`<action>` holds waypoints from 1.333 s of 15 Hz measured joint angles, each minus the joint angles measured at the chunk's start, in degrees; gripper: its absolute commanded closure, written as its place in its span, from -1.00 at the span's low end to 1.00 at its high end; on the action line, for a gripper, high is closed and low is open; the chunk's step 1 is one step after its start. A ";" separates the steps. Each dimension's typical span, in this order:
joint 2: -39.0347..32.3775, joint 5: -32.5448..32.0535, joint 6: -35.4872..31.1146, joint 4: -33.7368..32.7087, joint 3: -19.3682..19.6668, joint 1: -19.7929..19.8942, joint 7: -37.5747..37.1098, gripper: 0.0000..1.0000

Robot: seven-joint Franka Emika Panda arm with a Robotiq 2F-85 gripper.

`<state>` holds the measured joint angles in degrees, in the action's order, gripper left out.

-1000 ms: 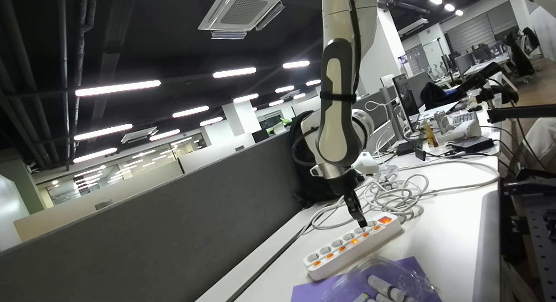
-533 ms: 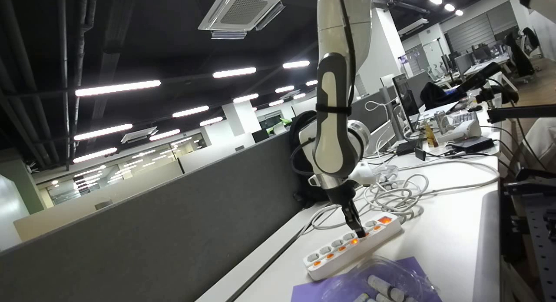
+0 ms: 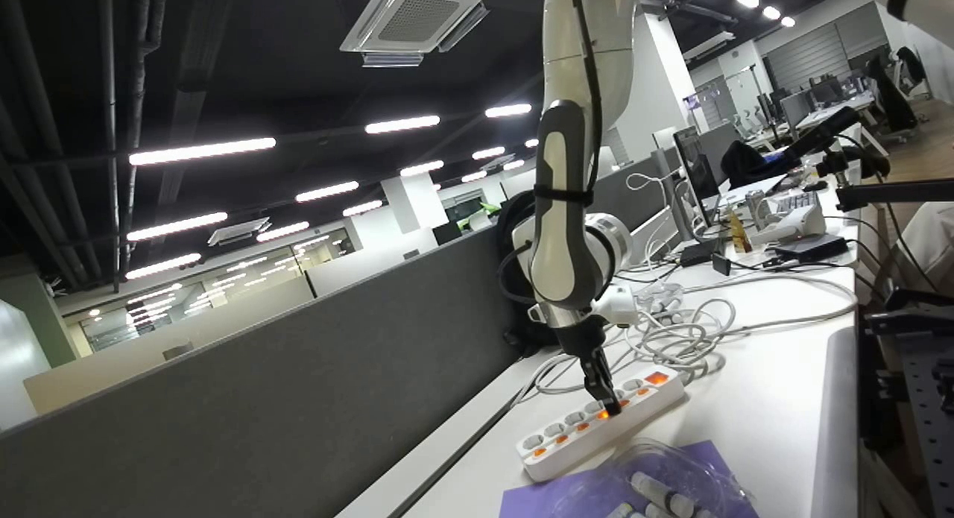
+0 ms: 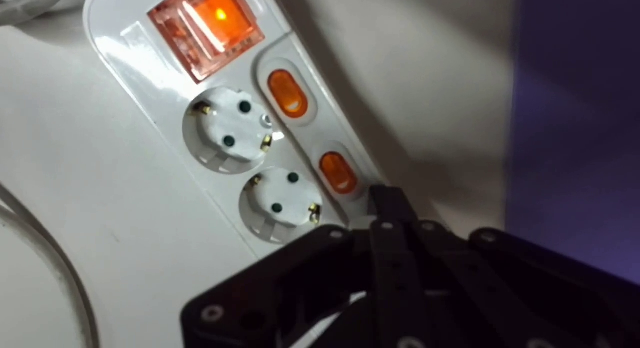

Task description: Turn off the middle switch on the adapter

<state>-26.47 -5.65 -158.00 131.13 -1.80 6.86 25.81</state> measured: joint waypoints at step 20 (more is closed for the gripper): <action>0.12 2.11 -1.36 -2.07 -1.17 0.93 -1.00 1.00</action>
<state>-26.35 -3.54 -159.36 129.06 -2.97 7.79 24.81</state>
